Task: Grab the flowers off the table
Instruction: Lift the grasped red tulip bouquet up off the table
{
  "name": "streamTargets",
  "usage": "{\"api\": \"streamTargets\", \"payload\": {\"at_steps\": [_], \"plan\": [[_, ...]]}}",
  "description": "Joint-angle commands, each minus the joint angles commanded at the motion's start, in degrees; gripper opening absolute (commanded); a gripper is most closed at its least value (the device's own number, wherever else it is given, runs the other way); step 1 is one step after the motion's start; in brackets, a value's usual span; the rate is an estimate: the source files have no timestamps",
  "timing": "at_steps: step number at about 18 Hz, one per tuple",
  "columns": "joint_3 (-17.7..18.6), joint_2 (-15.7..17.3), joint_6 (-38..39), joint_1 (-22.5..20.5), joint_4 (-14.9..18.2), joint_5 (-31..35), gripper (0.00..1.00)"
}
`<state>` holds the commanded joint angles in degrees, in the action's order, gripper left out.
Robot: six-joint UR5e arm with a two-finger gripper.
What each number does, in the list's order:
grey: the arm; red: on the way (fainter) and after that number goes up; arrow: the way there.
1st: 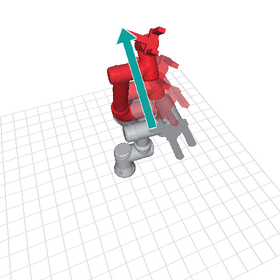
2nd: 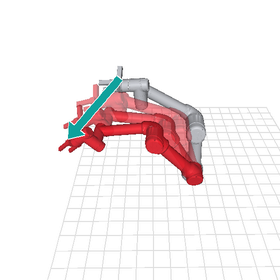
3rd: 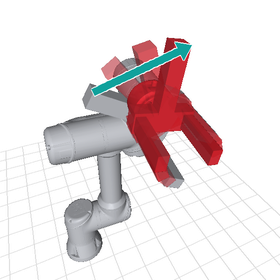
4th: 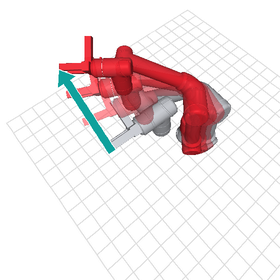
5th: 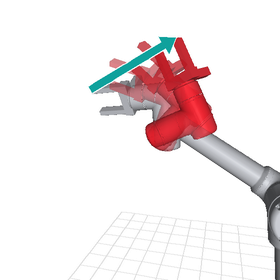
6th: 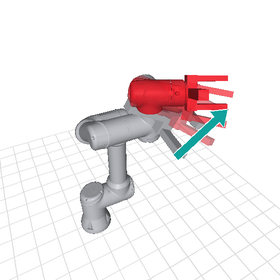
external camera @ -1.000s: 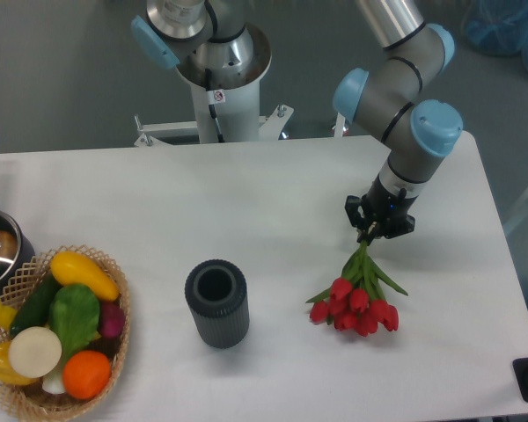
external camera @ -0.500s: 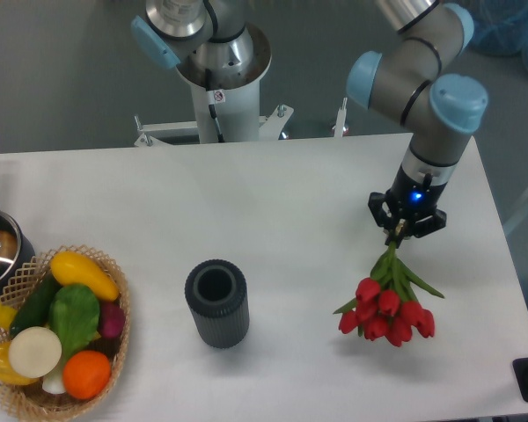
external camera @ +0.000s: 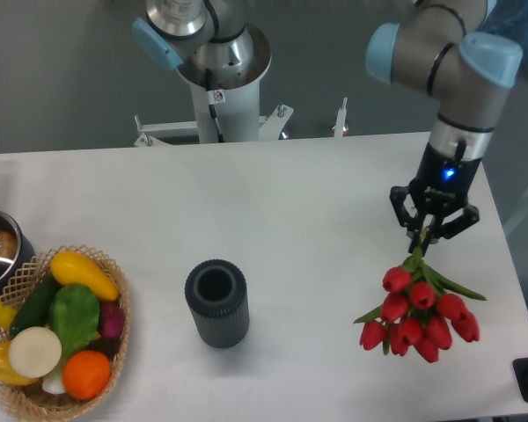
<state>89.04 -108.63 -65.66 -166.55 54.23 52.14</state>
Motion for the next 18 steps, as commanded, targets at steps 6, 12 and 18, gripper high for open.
{"api": "streamTargets", "payload": {"at_steps": [6,12,18], "plan": [[-1.3,0.0,-0.3,-2.0,-0.1,-6.0,0.21],[-0.9,0.0,-0.1,-3.4,-0.5,-10.0,0.21],[-0.4,0.4,-0.2,-3.3,-0.6,-9.7,0.21]]}}
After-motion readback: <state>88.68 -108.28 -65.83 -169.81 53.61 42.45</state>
